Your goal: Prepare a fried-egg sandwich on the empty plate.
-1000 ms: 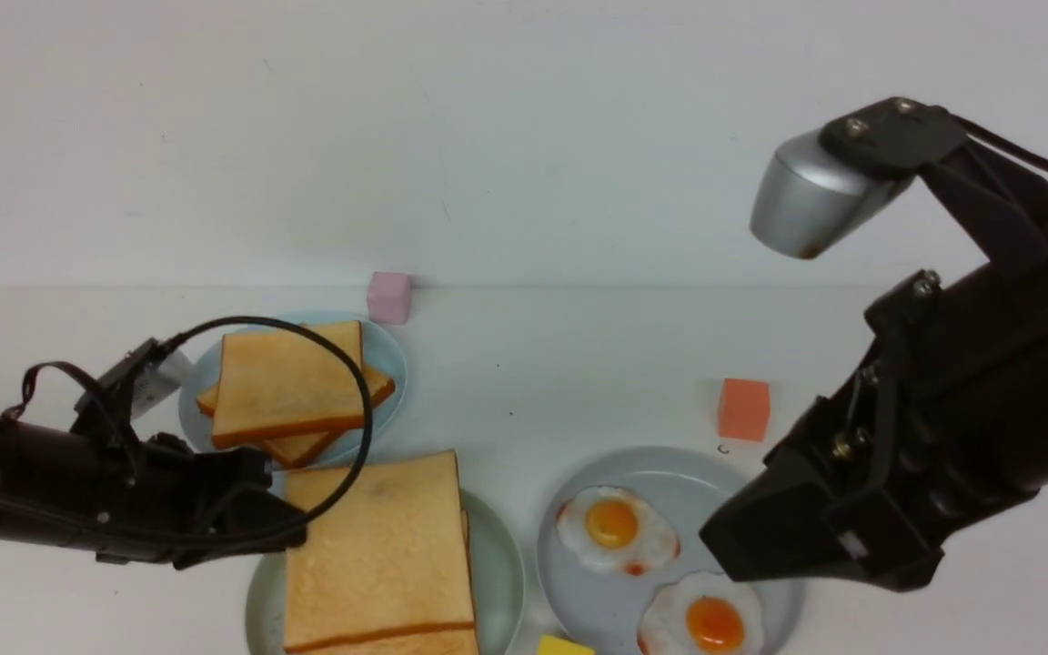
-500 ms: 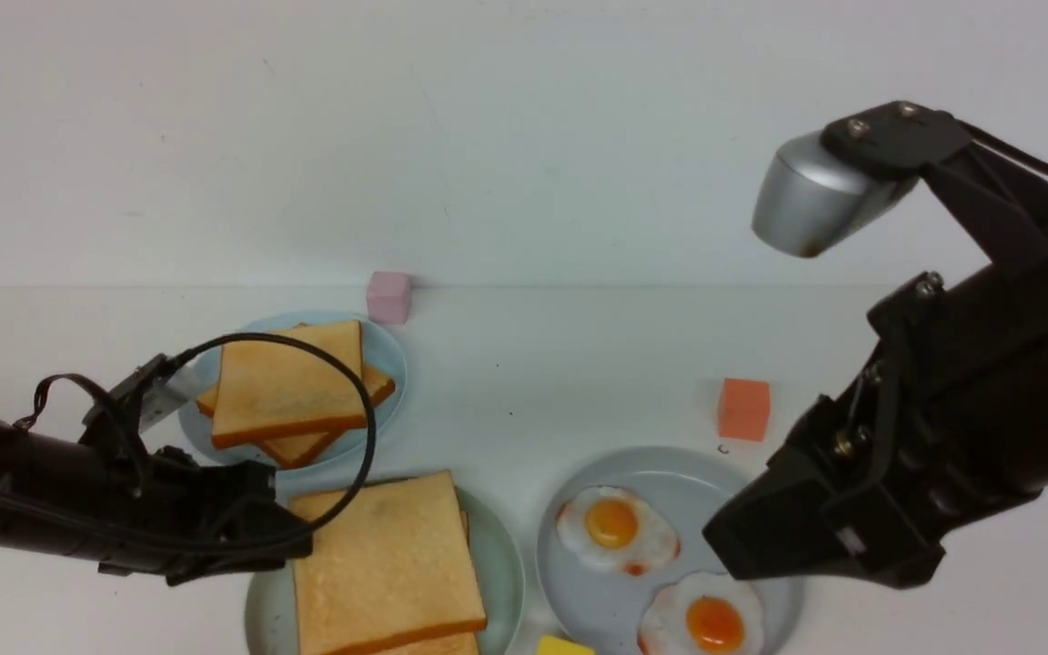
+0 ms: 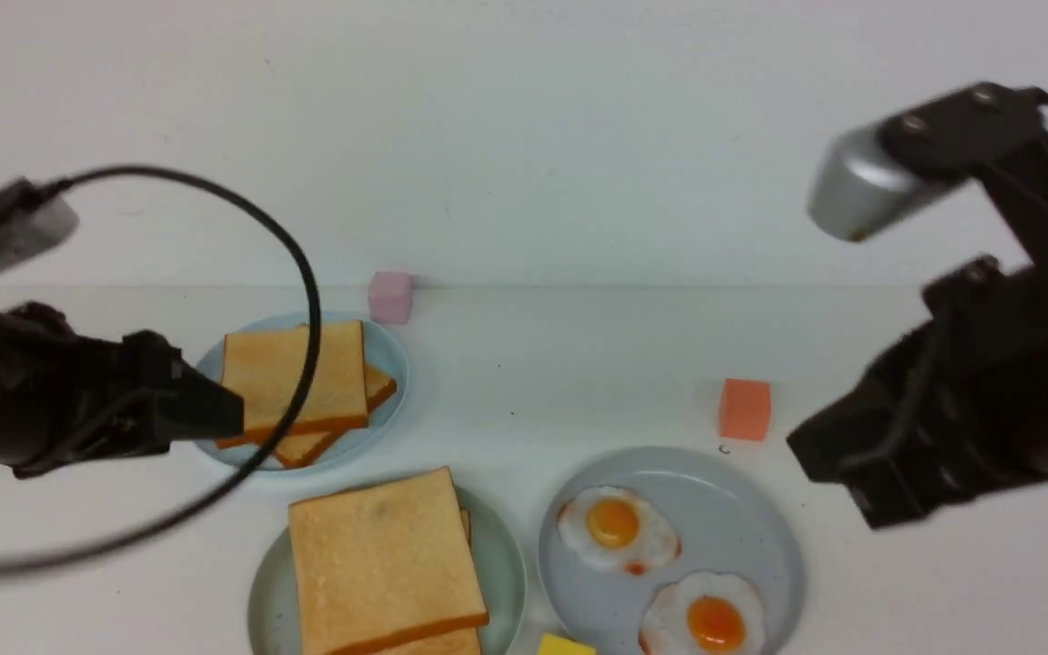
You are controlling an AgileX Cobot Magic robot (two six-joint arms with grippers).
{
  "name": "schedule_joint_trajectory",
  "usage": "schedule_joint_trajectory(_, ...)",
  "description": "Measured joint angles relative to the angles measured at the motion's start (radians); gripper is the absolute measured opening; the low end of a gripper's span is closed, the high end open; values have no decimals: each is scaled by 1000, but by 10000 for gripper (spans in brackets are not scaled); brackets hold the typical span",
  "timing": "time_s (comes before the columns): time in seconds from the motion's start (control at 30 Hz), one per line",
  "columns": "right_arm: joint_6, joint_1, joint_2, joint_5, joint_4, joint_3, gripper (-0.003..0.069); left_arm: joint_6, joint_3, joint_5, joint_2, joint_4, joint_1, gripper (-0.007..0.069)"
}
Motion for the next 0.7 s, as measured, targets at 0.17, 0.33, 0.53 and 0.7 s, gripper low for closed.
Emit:
schedule_joint_trajectory(0.17, 7, 0, -251, -249, -23, 250, -12, -15, 80, -28, -204, 64, -217, 321)
schedule_joint_trajectory(0.33, 12, 0, -561, -437, -86, 548, -10, -134, 217, -92, -436, 107, -353, 117)
schedule_joint_trajectory(0.53, 25, 0, -842, -550, -68, 814, -7, -227, 424, -178, -721, 102, -382, -13)
schedule_joint_trajectory(0.7, 29, 0, -958, -603, -67, 907, -3, -236, 474, -204, -821, 100, -382, -13)
